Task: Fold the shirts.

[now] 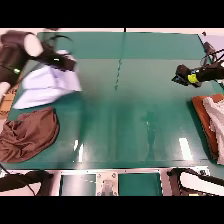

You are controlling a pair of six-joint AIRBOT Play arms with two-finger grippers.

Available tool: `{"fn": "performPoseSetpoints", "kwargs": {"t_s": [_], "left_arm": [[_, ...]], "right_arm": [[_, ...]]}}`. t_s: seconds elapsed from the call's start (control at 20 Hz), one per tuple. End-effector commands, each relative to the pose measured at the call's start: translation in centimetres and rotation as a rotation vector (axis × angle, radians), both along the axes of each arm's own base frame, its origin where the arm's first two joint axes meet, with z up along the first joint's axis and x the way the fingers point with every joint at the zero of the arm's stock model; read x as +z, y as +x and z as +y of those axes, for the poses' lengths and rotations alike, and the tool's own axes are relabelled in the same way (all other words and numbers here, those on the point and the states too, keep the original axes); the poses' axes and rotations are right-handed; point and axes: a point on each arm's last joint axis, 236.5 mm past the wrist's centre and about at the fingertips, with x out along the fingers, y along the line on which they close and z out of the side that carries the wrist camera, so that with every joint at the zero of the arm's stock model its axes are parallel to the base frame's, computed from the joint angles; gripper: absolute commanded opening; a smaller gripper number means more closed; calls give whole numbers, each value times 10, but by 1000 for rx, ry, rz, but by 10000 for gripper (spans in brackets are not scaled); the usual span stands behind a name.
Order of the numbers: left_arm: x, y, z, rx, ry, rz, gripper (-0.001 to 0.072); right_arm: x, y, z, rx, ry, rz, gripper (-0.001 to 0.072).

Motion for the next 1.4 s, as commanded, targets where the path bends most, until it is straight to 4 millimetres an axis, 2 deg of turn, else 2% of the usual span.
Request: {"fn": "performPoseSetpoints", "kwargs": {"t_s": [0.0, 0.1, 0.15, 0.2, 0.25, 0.3, 0.35, 0.4, 0.45, 0.5, 0.65, 0.7, 0.75, 0.8, 0.9, 0.95, 1.05, 1.15, 1.25, 1.35], "left_arm": [[-8, -60, -139, -240, -151, 64, 22], [-47, -88, -201, -319, -189, 148, 26], [-67, -100, -221, -347, -196, 192, 155], [-86, -111, -234, -360, -203, 244, 464], [-100, -118, -238, -356, -212, 306, 523], [-107, -118, -231, -347, -200, 341, 523], [-109, -112, -214, -333, -173, 367, 523], [-106, -103, -191, -307, -147, 391, 523], [-102, -89, -160, -262, -114, 413, 524], [-97, -73, -125, -202, -91, 432, 524], [-96, -34, -27, 2, -97, 477, 525], [-101, -24, 3, 68, -107, 491, 569], [-110, -17, 32, 137, -120, 508, 656], [-121, -12, 57, 199, -132, 520, 684], [-148, -3, 95, 299, -153, 533, 684], [-160, 5, 110, 345, -172, 523, 684], [-178, 21, 125, 396, -214, 497, 684], [-192, 40, 121, 381, -234, 448, 684], [-204, 54, 104, 363, -299, 423, 684], [-216, 57, 82, 340, -376, 447, 683]], "right_arm": [[4, -7, -19, -31, 6, 23, 18], [4, -8, -18, -29, 7, 27, 38], [4, -8, -18, -28, 9, 29, 163], [4, -8, -15, -25, 21, 31, 301], [4, -10, -13, -21, 29, 38, 364], [3, -13, -12, -15, 32, 50, 377], [1, -18, -10, -5, 37, 71, 378], [-2, -23, -7, 5, 42, 93, 413], [-7, -29, -2, 21, 50, 121, 448], [-17, -37, 6, 39, 58, 158, 448], [-68, -72, 40, 103, 89, 300, 465], [-84, -79, 55, 118, 99, 319, 563], [-98, -82, 70, 125, 113, 318, 576], [-106, -80, 82, 123, 125, 299, 576], [-111, -65, 99, 105, 148, 238, 576], [-109, -54, 101, 78, 168, 207, 576], [-110, -37, 95, 24, 202, 178, 575], [-118, -30, 87, 2, 207, 194, 575], [-125, -26, 85, -6, 210, 208, 575], [-129, -19, 84, -10, 210, 210, 575]]}}
